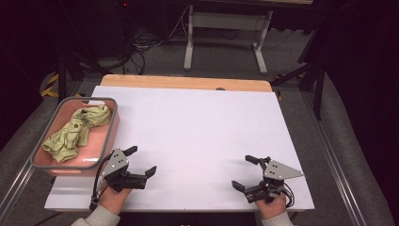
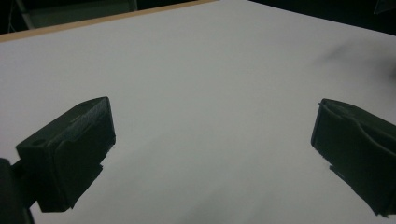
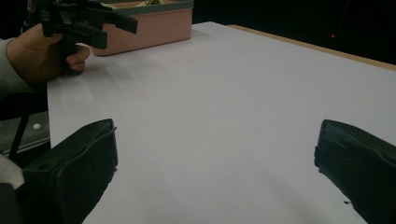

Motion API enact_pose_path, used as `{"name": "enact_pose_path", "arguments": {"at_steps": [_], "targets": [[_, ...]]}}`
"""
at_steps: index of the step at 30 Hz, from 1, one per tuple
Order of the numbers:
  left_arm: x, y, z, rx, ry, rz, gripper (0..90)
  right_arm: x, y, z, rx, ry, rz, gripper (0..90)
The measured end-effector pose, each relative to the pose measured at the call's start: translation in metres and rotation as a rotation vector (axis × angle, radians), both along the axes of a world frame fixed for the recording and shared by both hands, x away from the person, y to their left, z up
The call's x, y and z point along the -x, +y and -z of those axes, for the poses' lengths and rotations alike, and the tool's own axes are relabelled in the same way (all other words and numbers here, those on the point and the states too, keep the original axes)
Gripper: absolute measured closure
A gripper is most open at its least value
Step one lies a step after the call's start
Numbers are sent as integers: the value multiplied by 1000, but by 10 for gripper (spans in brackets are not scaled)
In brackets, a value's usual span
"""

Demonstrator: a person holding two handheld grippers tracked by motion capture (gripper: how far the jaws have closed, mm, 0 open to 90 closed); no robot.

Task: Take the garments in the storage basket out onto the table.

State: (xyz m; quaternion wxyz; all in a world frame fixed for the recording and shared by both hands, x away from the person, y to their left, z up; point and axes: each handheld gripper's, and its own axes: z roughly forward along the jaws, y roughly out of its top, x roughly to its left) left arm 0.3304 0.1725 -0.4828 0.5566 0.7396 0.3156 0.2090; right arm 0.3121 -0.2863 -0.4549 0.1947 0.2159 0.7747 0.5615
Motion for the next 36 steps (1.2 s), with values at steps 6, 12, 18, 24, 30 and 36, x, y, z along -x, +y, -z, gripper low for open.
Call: {"name": "enact_pose_path", "arguments": {"at_steps": [6, 12, 18, 24, 30, 36], "targets": [[0, 0, -1, -24, 1, -3, 9, 1, 0, 0, -3, 5, -3, 2], [0, 2, -2, -8, 12, -8, 12, 0, -1, 0, -9, 8, -6, 4], [1, 2, -5, -11, 8, -4, 16, 0, 0, 0, -10, 13, -13, 6], [2, -2, -15, -13, 49, 30, 30, 0, -1, 1, -13, 21, -19, 11], [2, -6, -21, -83, 50, 45, 30, -1, 0, 1, -8, 27, -19, 12], [2, -5, -31, -74, 98, 71, 32, -1, 0, 2, -6, 30, -19, 12]]}}
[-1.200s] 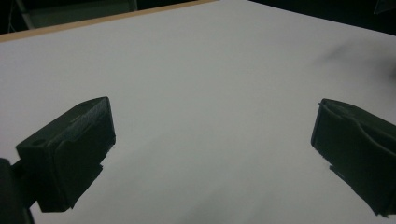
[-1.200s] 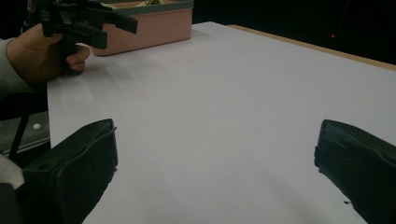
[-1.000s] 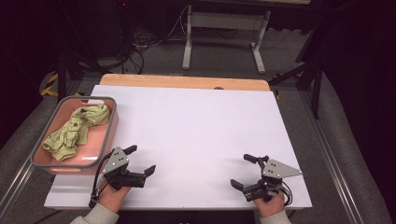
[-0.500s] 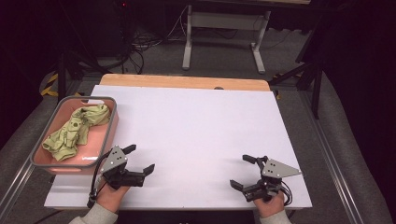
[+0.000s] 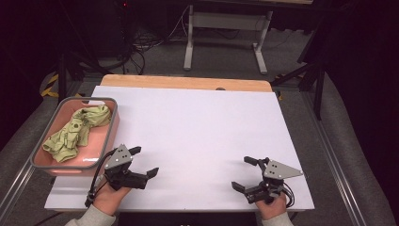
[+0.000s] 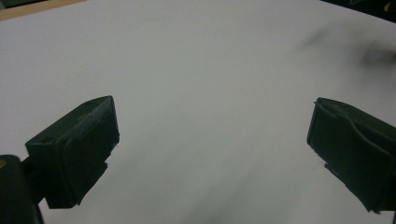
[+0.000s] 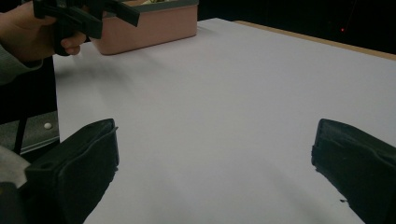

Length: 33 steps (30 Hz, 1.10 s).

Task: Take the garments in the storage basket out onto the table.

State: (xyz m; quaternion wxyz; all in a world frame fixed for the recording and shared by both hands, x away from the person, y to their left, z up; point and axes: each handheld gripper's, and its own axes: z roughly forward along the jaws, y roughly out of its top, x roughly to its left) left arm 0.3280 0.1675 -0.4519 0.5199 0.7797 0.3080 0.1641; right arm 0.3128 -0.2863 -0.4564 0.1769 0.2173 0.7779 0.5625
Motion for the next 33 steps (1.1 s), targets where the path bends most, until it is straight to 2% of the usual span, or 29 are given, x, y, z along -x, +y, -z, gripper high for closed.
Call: {"name": "enact_pose_path", "arguments": {"at_steps": [4, 9, 16, 29, 33], "targets": [[1, 1, -6, -19, -4, 11, 33, 0, -1, 0, 2, 2, 1, 11], [4, 4, -19, -87, -23, 23, 36, -1, -2, 0, 2, 7, 7, 11], [2, 9, -30, -136, -8, 23, 64, -1, -1, 0, 6, 9, 2, 11], [-3, 22, -50, -155, -7, 0, 66, -1, -3, -1, 3, 13, 7, 12], [-4, 24, -54, -182, -14, -11, 66, -1, -3, 0, 5, 12, 5, 12]]}}
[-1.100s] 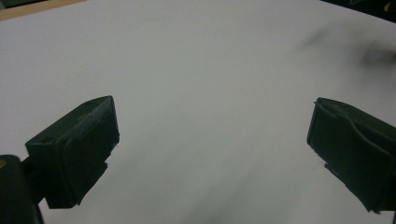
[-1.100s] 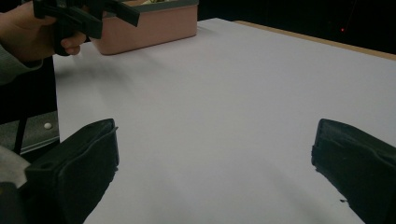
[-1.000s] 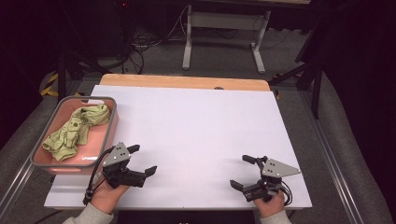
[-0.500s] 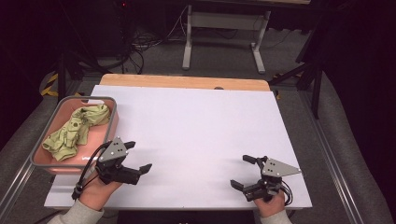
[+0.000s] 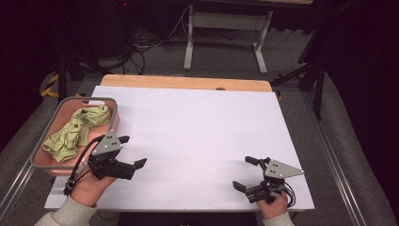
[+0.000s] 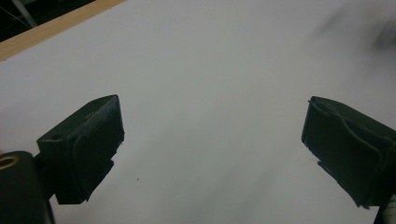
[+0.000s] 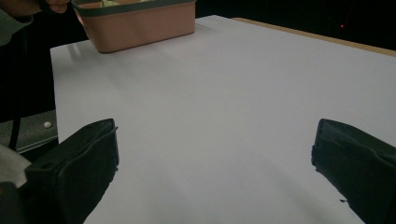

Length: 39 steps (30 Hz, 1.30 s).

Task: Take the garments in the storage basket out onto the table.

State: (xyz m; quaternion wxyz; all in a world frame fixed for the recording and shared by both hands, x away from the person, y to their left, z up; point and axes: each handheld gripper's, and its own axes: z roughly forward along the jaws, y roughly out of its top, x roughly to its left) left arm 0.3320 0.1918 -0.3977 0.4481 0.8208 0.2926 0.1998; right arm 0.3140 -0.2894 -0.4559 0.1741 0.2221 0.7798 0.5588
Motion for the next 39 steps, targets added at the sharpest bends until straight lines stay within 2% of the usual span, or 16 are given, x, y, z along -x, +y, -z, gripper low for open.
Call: {"name": "enact_pose_path", "arguments": {"at_steps": [3, 4, 6, 11, 17, 22, 26, 37, 39], "targets": [[0, 2, -2, -18, -5, -6, 67, 0, 0, 0, 0, 0, 0, 12], [-1, 4, -4, -36, -12, -14, 67, 0, 0, 0, 0, 0, -1, 12], [-2, 7, -6, -38, -15, -23, 65, 0, 0, 0, -1, 1, 0, 12], [-4, 16, -14, -32, -8, -31, 71, 0, 0, 0, -2, 4, -1, 12], [-8, 26, -19, 2, 28, -46, 89, 0, 0, 1, -6, 11, -3, 12], [-10, 31, -23, -17, 35, -57, 86, 0, 0, 1, -7, 12, -4, 12], [-14, 36, -26, -75, 26, -86, 70, -1, 0, 1, -7, 18, -5, 12], [-28, 53, -32, -84, 62, -121, 58, -2, -1, 2, -10, 22, -6, 12], [-32, 56, -33, -97, 64, -129, 57, -2, -1, 2, -14, 26, -7, 12]]}}
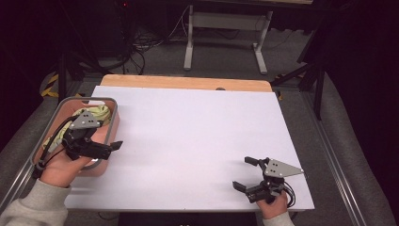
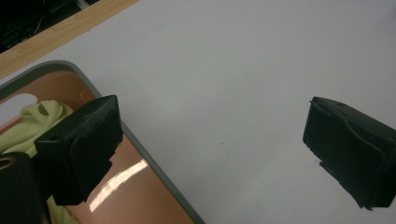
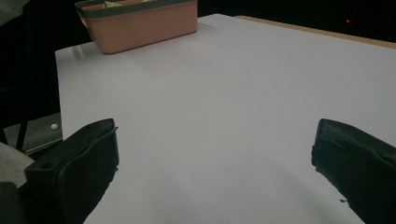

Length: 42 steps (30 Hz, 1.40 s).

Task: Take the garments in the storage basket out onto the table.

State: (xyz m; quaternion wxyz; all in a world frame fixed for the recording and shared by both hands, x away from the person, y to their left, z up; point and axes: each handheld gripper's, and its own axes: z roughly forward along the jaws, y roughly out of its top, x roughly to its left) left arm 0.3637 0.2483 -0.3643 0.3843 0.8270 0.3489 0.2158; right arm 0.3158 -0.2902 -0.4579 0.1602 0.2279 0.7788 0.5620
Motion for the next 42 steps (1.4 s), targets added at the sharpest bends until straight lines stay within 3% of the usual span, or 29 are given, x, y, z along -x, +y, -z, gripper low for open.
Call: {"name": "enact_pose_path", "arguments": {"at_steps": [7, 18, 37, 42], "targets": [[-8, 10, -3, -45, 11, -15, 58, 0, -1, 0, -7, 1, 2, 12], [-20, 22, 0, -50, 12, -57, 67, -1, -1, 1, -11, 11, 1, 12], [-52, 52, 7, -71, 64, -141, 70, -2, 2, 2, 7, 12, -9, 11], [-59, 56, 8, -74, 97, -150, 63, -2, 2, 3, 7, 17, -11, 12]]}}
